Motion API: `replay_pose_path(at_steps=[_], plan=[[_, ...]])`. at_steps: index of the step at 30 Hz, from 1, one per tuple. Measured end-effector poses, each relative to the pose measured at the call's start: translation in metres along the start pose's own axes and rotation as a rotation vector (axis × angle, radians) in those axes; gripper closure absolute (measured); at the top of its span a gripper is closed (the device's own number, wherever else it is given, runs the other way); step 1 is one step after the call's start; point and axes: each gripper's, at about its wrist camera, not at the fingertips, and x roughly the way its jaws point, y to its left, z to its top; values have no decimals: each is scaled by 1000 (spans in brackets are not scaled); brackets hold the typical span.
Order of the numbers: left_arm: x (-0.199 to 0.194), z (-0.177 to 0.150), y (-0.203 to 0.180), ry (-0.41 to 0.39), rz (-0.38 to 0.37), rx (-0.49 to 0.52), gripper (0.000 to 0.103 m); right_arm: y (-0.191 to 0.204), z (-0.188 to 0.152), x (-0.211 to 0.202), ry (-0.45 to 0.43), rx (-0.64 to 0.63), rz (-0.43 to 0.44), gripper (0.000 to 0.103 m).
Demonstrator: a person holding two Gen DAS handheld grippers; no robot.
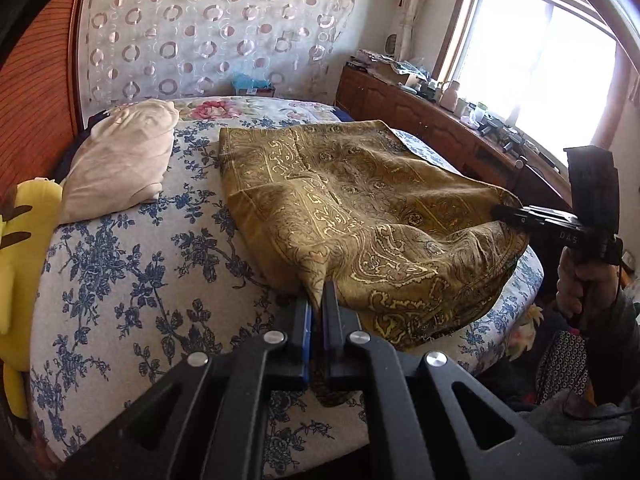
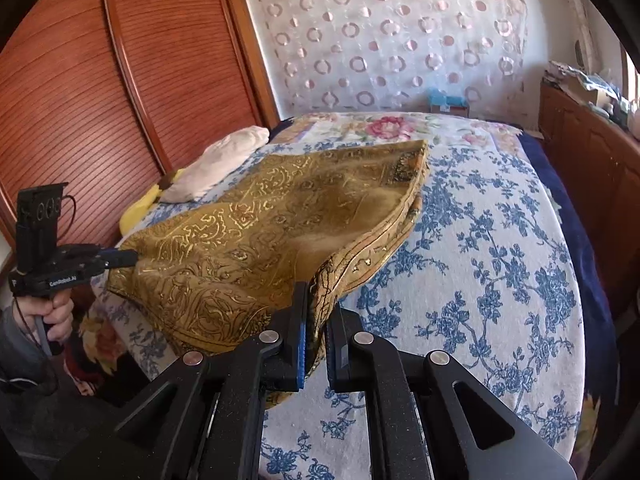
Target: Fold small clothes
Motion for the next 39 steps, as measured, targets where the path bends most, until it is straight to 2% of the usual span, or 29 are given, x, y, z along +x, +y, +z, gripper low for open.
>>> replay_pose_path(at_steps=[6, 11, 16, 22, 30, 34, 35, 36, 38, 39], plan=[[-5, 15, 2, -28, -18, -2, 102, -9, -4, 1, -9, 44, 18, 98], [-3, 70, 11, -103, -23, -3, 102, -14, 38, 0, -76, 43, 25, 98], [15, 120, 25, -148, -8, -21, 102, -32, 87, 21, -117, 68, 6, 98], [59, 160, 50, -128, 16, -53, 102, -61, 127, 66, -84, 88, -29, 97], [115, 177, 76, -65, 46, -64, 102, -88, 146, 118, -33, 74, -46, 96], [130, 178, 80, -41, 42, -60, 102, -95, 148, 138, 17, 53, -67, 92], [131, 178, 80, -37, 37, -49, 102, -98, 149, 140, 23, 55, -73, 83], [131, 178, 78, -35, 34, -38, 102, -99, 149, 139, 19, 58, -76, 64], [129, 181, 77, -29, 27, -26, 97, -105, 152, 133, 6, 72, -76, 44], [126, 181, 76, -29, 10, -22, 89, -106, 153, 128, -6, 70, -79, 43]])
